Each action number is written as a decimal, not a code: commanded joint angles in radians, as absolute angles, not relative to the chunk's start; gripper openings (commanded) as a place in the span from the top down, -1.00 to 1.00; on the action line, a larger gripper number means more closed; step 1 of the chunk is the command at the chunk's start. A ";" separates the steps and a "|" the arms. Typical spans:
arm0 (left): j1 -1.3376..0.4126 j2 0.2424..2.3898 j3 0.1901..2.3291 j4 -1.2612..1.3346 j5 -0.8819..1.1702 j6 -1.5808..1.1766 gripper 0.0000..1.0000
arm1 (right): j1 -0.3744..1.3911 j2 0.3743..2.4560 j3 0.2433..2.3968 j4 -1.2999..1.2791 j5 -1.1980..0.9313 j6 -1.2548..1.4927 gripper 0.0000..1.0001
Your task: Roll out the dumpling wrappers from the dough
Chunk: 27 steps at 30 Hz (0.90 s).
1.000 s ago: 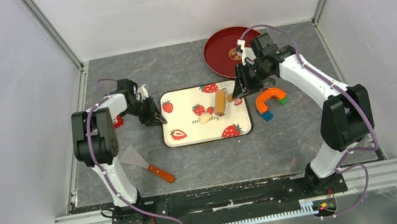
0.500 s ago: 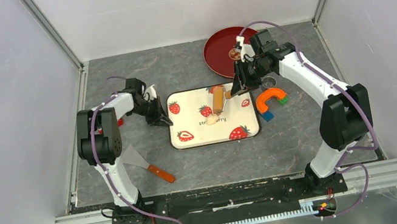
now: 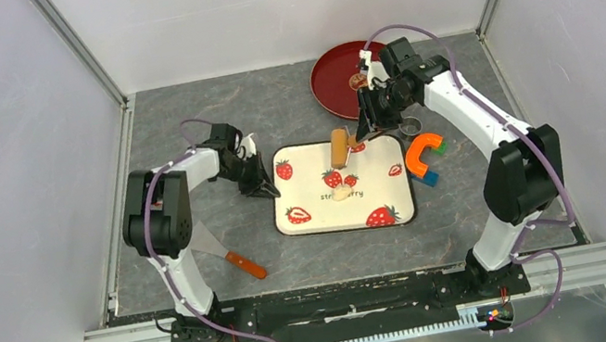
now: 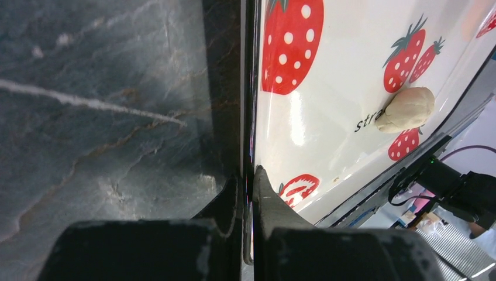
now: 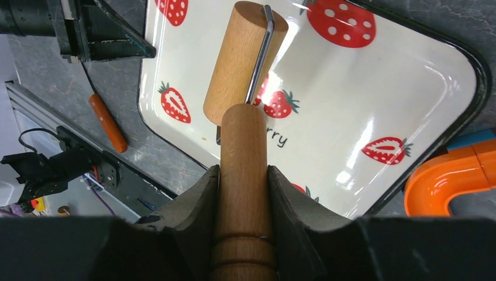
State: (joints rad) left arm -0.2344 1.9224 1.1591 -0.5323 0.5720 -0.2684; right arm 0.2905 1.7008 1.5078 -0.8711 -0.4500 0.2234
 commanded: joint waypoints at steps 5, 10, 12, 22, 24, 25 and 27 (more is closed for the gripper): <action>-0.248 1.810 0.994 -0.444 0.439 -0.459 0.96 | 0.291 1.719 1.625 -0.958 -0.404 0.167 1.00; -0.249 1.785 0.907 -0.353 0.474 -0.555 0.95 | 0.299 1.729 1.643 -0.989 -0.385 0.153 1.00; -0.250 1.775 0.887 -0.336 0.477 -0.573 0.95 | 0.303 1.733 1.653 -1.009 -0.375 0.143 1.00; -0.262 1.773 0.856 -0.325 0.470 -0.562 0.95 | 0.355 1.820 1.849 -1.229 -0.295 0.110 1.00; -0.267 1.781 0.855 -0.329 0.463 -0.558 0.95 | 0.375 1.837 1.876 -1.257 -0.284 0.107 1.00; -0.271 1.782 0.854 -0.331 0.457 -0.556 0.95 | 0.382 1.837 1.873 -1.257 -0.283 0.113 1.00; -0.276 1.782 0.851 -0.334 0.448 -0.555 0.96 | 0.400 1.838 1.869 -1.257 -0.278 0.121 1.00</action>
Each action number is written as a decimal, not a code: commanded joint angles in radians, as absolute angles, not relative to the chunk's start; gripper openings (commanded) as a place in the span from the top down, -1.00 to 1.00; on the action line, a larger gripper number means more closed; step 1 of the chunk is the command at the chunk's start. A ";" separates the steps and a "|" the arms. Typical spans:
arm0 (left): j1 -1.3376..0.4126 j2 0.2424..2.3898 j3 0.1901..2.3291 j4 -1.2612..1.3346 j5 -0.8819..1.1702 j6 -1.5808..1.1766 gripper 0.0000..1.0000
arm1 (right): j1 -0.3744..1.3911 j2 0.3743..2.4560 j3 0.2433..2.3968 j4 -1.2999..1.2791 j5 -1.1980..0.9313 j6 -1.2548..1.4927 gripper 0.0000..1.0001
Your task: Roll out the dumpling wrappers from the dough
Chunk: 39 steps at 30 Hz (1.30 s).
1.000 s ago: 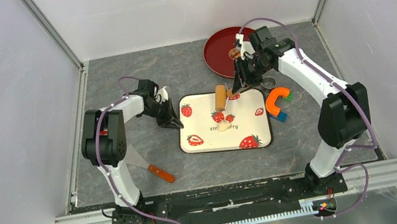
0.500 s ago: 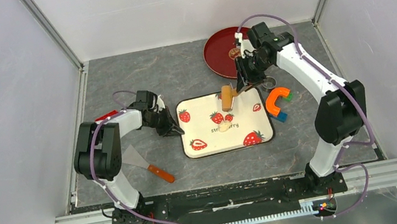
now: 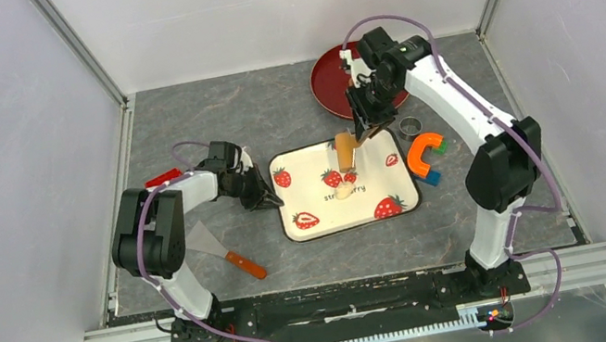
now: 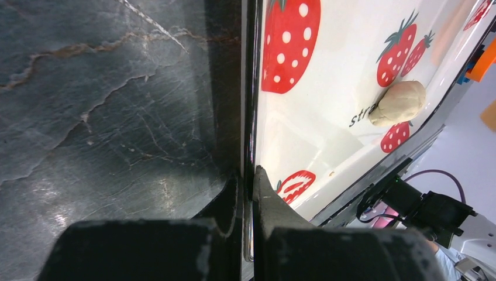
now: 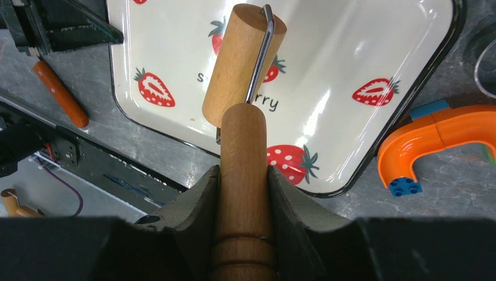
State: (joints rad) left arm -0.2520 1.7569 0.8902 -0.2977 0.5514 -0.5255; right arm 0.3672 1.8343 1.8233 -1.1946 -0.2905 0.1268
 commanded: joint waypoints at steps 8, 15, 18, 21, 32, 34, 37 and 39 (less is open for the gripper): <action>-0.301 1.781 0.860 -0.353 0.419 -0.543 0.95 | 0.478 1.832 1.865 -1.247 -0.181 0.112 1.00; -0.313 1.785 0.862 -0.354 0.413 -0.543 0.95 | 0.519 1.803 1.799 -1.200 -0.116 0.100 1.00; -0.317 1.783 0.862 -0.359 0.404 -0.541 0.95 | 0.531 1.801 1.794 -1.201 -0.105 0.101 1.00; -0.320 1.785 0.864 -0.359 0.402 -0.541 0.95 | 0.544 1.805 1.789 -1.202 -0.098 0.104 1.00; -0.329 1.790 0.867 -0.362 0.393 -0.540 0.95 | 0.572 1.817 1.787 -1.220 -0.086 0.114 1.00; -0.330 1.792 0.867 -0.363 0.393 -0.540 0.96 | 0.574 1.818 1.789 -1.227 -0.083 0.113 1.00; -0.330 1.790 0.867 -0.363 0.388 -0.539 0.95 | 0.576 1.823 1.803 -1.244 -0.083 0.121 1.00; -0.333 1.789 0.867 -0.362 0.387 -0.539 0.95 | 0.577 1.827 1.808 -1.256 -0.079 0.124 1.00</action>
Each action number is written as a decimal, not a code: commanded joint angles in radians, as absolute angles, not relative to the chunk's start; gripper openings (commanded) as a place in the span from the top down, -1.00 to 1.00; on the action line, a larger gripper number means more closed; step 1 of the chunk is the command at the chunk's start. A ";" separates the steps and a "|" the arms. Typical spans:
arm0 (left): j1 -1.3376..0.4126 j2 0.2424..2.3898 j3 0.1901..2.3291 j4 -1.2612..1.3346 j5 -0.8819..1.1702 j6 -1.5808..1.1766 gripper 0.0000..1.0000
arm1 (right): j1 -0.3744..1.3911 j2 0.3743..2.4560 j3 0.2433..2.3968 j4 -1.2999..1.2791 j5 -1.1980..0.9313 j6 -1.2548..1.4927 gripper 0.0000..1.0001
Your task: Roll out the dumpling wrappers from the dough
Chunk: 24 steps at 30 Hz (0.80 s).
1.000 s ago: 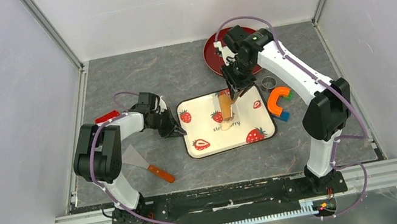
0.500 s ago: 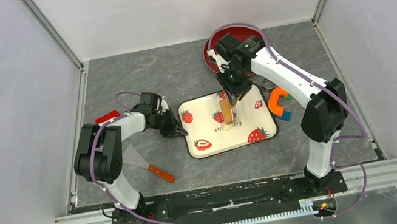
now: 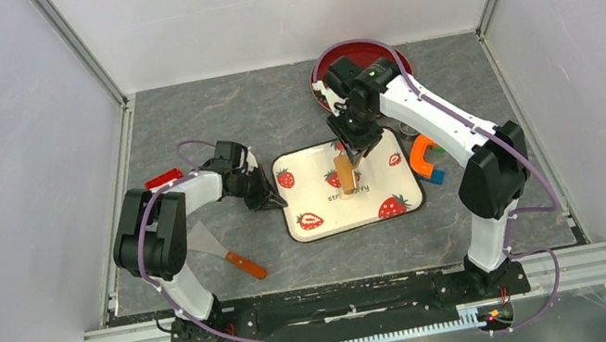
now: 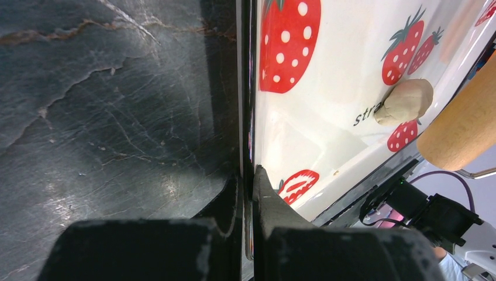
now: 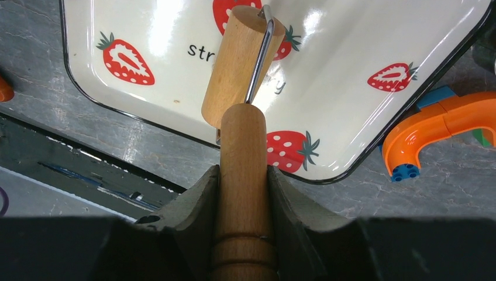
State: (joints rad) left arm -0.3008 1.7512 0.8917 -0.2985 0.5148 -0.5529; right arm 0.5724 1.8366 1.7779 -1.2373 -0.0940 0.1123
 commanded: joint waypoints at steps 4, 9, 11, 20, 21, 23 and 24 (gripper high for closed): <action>-0.333 1.791 0.868 -0.363 0.385 -0.539 0.96 | 0.580 1.827 1.797 -1.256 -0.079 0.129 1.00; -0.334 1.795 0.873 -0.366 0.384 -0.537 0.95 | 0.586 1.834 1.779 -1.256 -0.073 0.125 1.00; -0.334 1.796 0.874 -0.365 0.384 -0.536 0.95 | 0.587 1.841 1.771 -1.256 -0.067 0.123 1.00; -0.333 1.793 0.875 -0.367 0.375 -0.535 0.96 | 0.596 1.859 1.739 -1.256 -0.045 0.124 1.00; -0.334 1.796 0.876 -0.366 0.376 -0.535 0.95 | 0.598 1.859 1.737 -1.255 -0.042 0.124 1.00; -0.336 1.796 0.876 -0.367 0.376 -0.535 0.96 | 0.601 1.862 1.736 -1.256 -0.033 0.125 1.00; -0.335 1.798 0.876 -0.367 0.376 -0.537 0.96 | 0.602 1.863 1.735 -1.256 -0.030 0.124 1.00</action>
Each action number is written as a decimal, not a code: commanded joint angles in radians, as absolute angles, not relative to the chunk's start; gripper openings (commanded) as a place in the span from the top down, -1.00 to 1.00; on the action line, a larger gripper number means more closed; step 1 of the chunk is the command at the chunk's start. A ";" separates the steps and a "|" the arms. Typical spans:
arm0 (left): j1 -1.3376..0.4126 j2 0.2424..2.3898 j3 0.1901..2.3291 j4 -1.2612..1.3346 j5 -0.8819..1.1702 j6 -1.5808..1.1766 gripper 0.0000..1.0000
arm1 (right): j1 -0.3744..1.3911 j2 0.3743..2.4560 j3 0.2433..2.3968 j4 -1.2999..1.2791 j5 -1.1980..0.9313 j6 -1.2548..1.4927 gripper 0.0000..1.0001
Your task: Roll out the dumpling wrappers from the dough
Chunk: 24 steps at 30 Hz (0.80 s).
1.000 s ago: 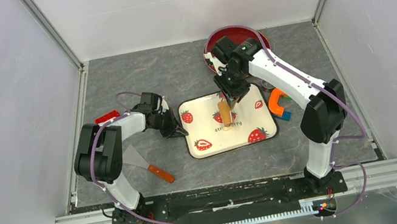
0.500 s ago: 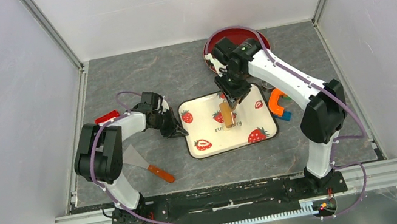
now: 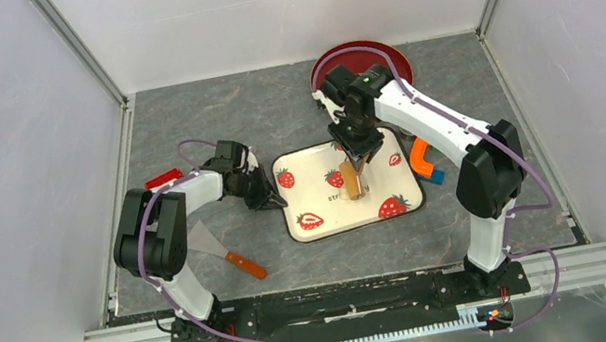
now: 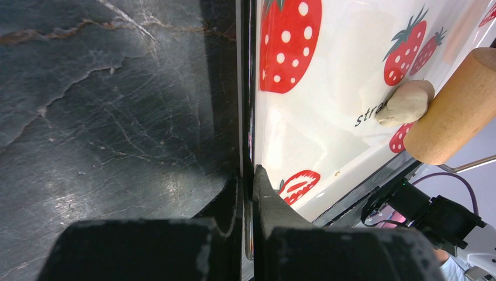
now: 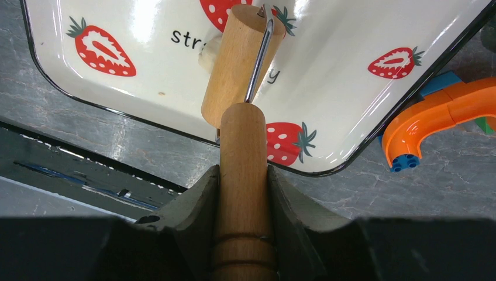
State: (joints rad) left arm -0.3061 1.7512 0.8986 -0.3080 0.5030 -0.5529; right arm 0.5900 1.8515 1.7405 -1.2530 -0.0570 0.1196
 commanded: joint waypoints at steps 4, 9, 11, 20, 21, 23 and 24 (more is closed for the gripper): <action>-0.336 1.798 0.877 -0.367 0.376 -0.536 0.96 | 0.606 1.869 1.730 -1.256 -0.021 0.123 1.00; -0.336 1.799 0.877 -0.367 0.376 -0.536 0.95 | 0.617 1.879 1.723 -1.251 -0.012 0.123 1.00; -0.336 1.799 0.877 -0.367 0.376 -0.536 0.95 | 0.618 1.879 1.710 -1.243 -0.011 0.124 1.00; -0.336 1.801 0.882 -0.371 0.376 -0.532 0.95 | 0.647 1.884 1.695 -1.218 -0.006 0.118 1.00; -0.336 1.802 0.883 -0.371 0.376 -0.531 0.96 | 0.647 1.883 1.699 -1.220 -0.006 0.120 1.00; -0.336 1.802 0.882 -0.373 0.376 -0.531 0.95 | 0.648 1.877 1.722 -1.230 0.046 0.133 1.00; -0.336 1.802 0.882 -0.372 0.376 -0.531 0.96 | 0.647 1.869 1.737 -1.232 0.074 0.143 1.00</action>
State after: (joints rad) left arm -0.3077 1.7515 0.9012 -0.3126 0.4995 -0.5529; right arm 0.6281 1.8645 1.7042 -1.2560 0.0555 0.1146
